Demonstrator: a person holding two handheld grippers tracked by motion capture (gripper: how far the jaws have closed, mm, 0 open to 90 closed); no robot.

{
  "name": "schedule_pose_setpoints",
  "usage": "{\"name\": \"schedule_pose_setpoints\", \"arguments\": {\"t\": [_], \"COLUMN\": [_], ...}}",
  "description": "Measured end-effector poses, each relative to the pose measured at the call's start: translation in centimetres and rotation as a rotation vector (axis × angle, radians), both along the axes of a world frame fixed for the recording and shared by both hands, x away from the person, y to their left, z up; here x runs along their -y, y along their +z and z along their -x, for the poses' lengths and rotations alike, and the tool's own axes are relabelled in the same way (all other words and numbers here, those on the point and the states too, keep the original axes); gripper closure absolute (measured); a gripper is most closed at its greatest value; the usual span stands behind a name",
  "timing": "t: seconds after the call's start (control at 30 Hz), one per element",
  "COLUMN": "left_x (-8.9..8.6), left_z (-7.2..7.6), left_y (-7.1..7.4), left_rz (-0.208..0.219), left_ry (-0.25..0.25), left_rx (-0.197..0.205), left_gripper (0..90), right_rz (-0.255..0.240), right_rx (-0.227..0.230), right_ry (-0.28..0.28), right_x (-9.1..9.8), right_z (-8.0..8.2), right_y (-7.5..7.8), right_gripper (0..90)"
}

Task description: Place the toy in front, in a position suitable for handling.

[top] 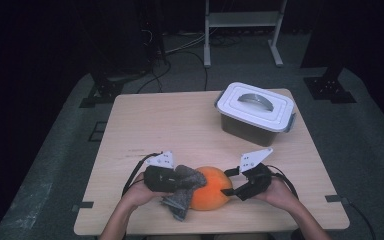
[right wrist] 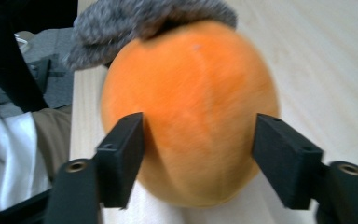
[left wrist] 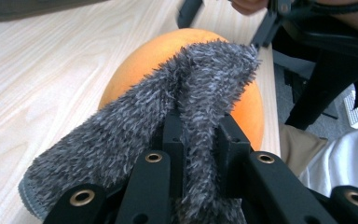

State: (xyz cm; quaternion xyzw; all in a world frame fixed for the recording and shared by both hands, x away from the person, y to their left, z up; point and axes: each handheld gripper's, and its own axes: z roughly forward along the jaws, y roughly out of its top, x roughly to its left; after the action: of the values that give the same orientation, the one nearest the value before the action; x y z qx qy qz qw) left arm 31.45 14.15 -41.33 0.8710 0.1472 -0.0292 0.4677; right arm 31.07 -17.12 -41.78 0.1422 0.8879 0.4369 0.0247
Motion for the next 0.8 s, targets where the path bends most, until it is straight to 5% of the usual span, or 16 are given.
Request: {"name": "schedule_pose_setpoints", "arguments": {"t": [0.1,0.23,0.4,0.63,0.8], "left_x": [0.0,0.2,0.2,2.1,1.5], "left_z": [0.1,0.1,-0.3,-0.6,-0.8], "left_y": [0.0,0.1,0.6,1.8,1.3], "left_rz": [-0.002,-0.014,0.002,-0.006,0.004], "left_ry": [-0.014,-0.021,-0.005,-0.041,-0.033], "left_rx": [0.001,0.002,0.005,0.033,0.018], "left_gripper": [76.8,76.7,76.7,76.4,76.6], "right_rz": [-0.015,-0.02,-0.024,0.003,0.005], "right_rx": [0.019,-0.029,-0.048,0.014,0.029], "right_ry": [-0.002,0.02,0.03,0.064,0.071], "right_x": [-0.3,-1.2,-1.1,-1.5,-0.8], "right_z": [-0.5,-1.2,-0.9,0.1,0.4], "right_y": [0.4,-0.3,-0.7,-0.6,-0.8], "right_gripper": [25.3,23.8,33.8,39.6,43.2]}}
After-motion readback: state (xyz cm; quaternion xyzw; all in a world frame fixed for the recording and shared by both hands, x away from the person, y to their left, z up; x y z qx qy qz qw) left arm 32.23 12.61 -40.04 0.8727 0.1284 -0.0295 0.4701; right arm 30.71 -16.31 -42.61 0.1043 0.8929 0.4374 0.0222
